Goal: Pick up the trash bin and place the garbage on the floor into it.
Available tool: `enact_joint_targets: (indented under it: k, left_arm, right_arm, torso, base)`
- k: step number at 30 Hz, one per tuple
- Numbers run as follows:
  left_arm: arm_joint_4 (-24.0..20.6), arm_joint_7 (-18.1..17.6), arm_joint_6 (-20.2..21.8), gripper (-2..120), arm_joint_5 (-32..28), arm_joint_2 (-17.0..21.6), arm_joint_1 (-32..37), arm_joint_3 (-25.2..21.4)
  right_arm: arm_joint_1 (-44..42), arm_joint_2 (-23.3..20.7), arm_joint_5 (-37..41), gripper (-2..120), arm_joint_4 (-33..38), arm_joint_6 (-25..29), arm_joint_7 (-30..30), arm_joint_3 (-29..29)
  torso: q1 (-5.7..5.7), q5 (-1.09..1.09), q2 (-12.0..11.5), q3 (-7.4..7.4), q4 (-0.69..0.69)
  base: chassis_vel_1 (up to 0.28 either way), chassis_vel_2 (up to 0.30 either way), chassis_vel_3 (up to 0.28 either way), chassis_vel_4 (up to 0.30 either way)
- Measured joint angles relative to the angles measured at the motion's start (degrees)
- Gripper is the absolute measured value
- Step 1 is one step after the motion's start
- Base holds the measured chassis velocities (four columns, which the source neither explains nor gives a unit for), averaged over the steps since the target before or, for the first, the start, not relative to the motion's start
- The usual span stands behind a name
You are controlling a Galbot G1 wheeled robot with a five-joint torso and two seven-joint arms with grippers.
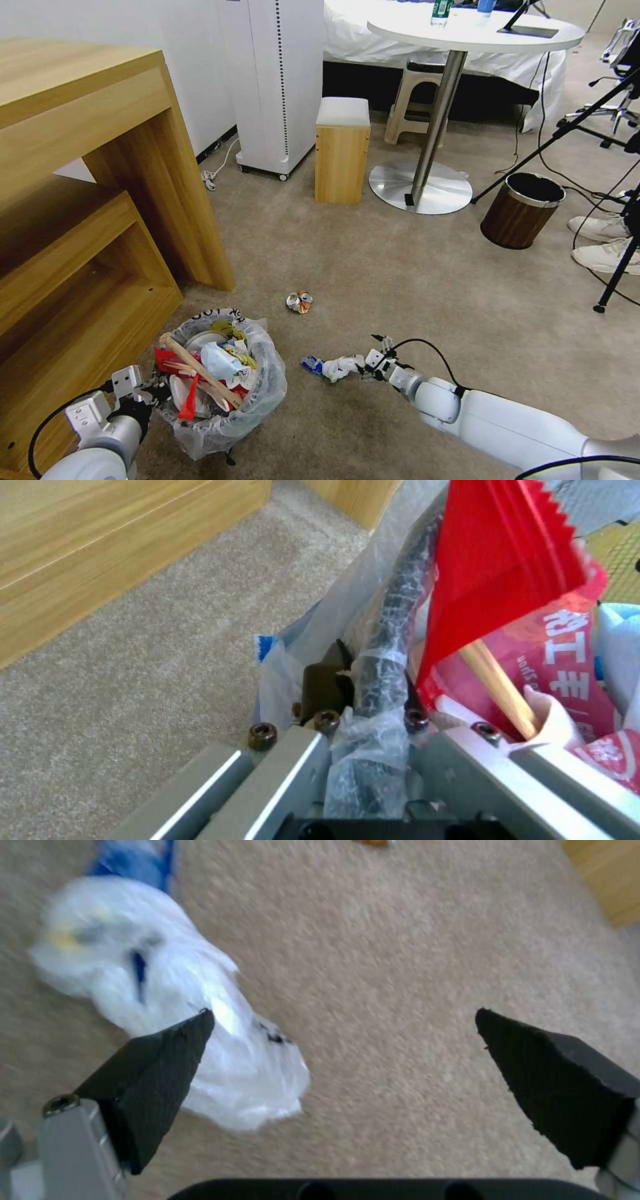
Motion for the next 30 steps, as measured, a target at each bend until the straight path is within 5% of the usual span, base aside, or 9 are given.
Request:
enact_joint_targets:
  k: [8,27,30]
  left_arm:
    - [1.0,0.0,0.0,0,0.2,0.0,-1.0,0.1]
    - [1.1,0.0,-0.1,0,0.1,0.0,-0.6,0.0]
    - [1.2,0.0,-0.1,0,0.1,-0.1,-0.6,0.0]
  right_arm:
    - [-0.3,-2.0,-0.1,100,4.3,0.3,0.7,-0.2]
    - [-0.6,3.7,0.3,98,-6.9,-0.3,0.6,-1.5]
    - [-0.6,4.7,0.0,87,-8.8,0.3,0.6,-1.5]
  torso:
    - [0.00,0.00,0.0,-0.01,-0.01]
    - [0.00,0.00,0.0,0.00,0.00]
    - [0.00,0.00,0.0,-0.01,0.00]
  base:
    - [0.000,0.000,0.000,0.000]
    - [0.000,0.000,0.000,0.000]
    - [0.000,0.000,0.000,0.000]
